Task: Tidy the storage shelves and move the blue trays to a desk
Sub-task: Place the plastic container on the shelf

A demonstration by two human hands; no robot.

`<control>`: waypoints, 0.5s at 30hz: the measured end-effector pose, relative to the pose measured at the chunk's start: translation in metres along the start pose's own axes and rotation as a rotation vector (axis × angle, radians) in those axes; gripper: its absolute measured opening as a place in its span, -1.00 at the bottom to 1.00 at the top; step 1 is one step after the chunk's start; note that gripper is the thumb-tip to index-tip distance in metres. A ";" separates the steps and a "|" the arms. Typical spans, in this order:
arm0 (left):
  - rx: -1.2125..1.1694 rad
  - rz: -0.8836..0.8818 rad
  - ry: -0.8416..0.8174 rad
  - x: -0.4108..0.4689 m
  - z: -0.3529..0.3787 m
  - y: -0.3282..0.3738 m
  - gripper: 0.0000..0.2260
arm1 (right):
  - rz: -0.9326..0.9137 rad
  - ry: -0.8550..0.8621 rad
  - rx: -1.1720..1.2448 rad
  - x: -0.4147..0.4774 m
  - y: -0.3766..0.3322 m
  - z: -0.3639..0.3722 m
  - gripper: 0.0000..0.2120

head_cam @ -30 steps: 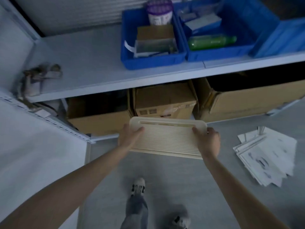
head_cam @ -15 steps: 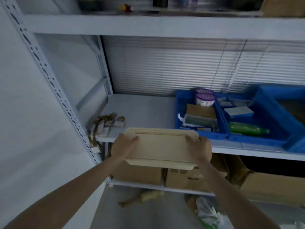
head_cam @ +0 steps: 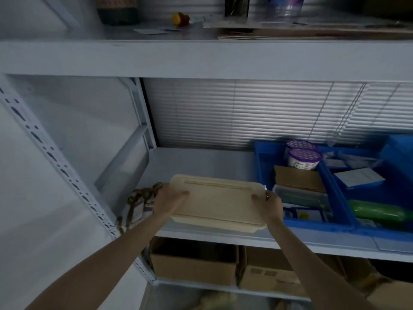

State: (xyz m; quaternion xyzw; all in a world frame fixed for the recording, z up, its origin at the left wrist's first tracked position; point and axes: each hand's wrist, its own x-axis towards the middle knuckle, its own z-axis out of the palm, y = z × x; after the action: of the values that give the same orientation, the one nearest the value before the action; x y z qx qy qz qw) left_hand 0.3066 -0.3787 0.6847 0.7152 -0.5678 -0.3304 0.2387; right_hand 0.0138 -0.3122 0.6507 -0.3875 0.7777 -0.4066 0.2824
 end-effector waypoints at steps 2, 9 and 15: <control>0.006 -0.019 -0.022 0.018 0.009 0.002 -0.38 | -0.020 -0.026 0.023 0.023 0.002 0.006 -0.68; -0.015 0.017 -0.091 0.054 0.038 0.023 -0.25 | -0.016 -0.058 0.021 0.074 0.007 0.015 -0.45; 0.173 0.280 0.012 0.079 0.056 0.007 -0.33 | -0.288 0.005 -0.423 0.078 0.010 0.018 -0.53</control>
State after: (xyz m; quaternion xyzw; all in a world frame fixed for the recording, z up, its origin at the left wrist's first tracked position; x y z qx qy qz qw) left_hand 0.2708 -0.4549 0.6363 0.6489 -0.6868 -0.2394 0.2233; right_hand -0.0186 -0.3809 0.6238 -0.5436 0.7829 -0.2721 0.1322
